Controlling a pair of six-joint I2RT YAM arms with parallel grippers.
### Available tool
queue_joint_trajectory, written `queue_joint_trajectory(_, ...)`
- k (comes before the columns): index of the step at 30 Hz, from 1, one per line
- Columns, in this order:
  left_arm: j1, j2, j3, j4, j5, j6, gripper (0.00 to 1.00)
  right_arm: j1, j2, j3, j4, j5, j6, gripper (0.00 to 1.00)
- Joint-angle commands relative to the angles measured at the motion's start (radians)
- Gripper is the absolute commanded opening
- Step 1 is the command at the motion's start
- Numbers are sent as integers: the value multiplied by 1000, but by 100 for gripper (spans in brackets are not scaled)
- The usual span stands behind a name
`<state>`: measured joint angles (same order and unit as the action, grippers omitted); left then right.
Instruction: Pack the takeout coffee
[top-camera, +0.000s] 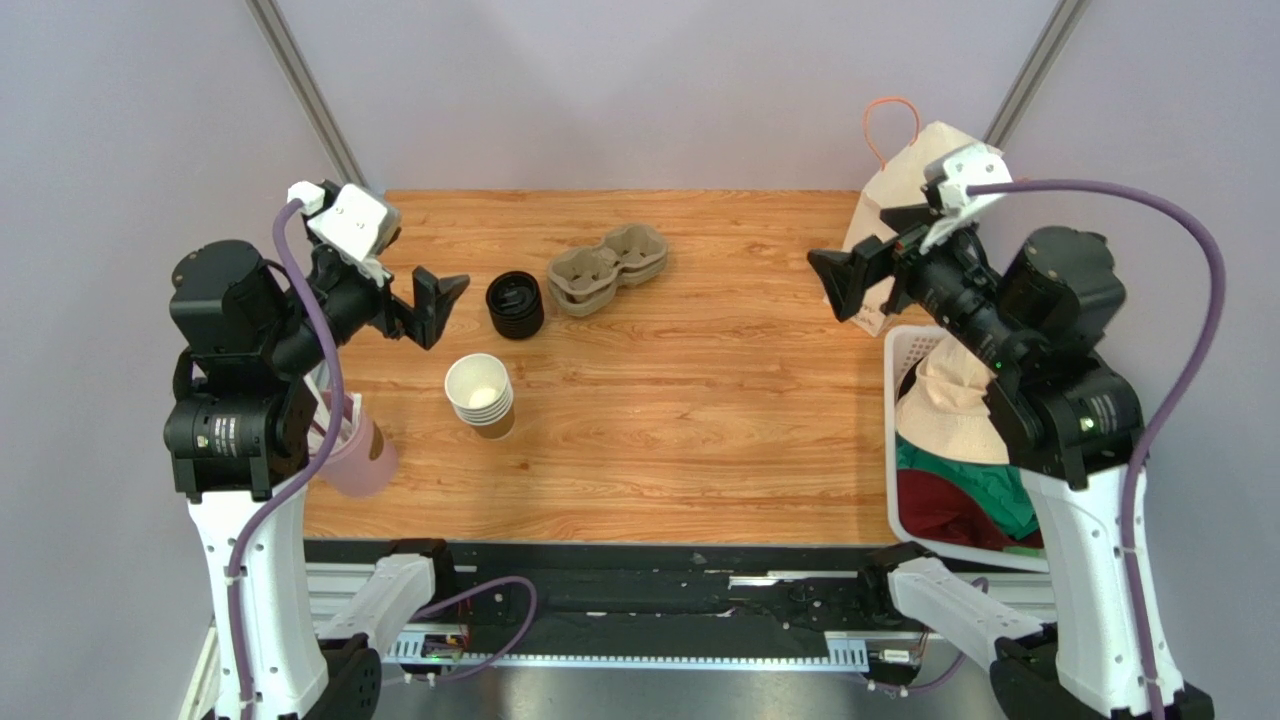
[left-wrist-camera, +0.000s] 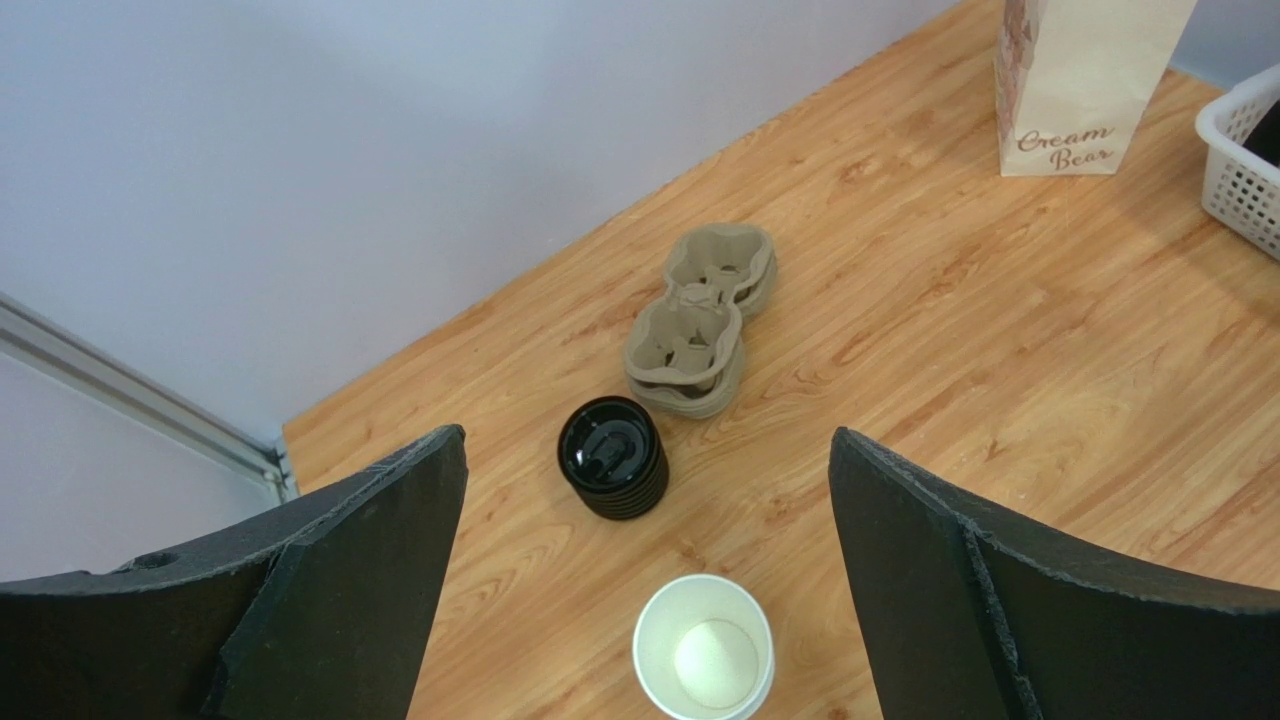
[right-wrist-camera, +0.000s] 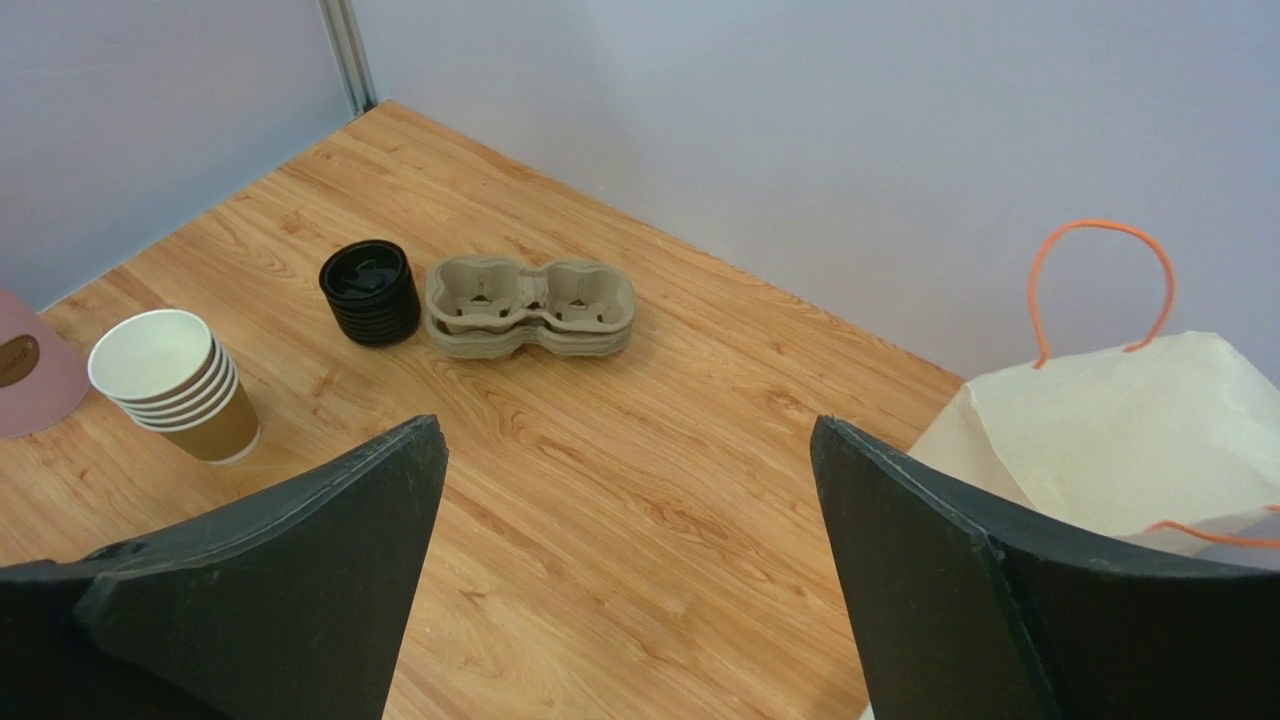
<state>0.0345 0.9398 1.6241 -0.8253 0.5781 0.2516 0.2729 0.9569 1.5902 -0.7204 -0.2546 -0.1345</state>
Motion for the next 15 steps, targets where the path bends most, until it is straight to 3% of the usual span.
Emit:
queue_joint_trajectory(1,5,7,6,40,5,-5,99,40,112,43,76,21,27,99)
queue_joint_trajectory(6,4,8,-10,38,-20,12,99,92,359,148,73,28,32,99)
queue_joint_trajectory(15,4,-59,-59,-84,-230,127,99,149,828,415,166,25,-31,98)
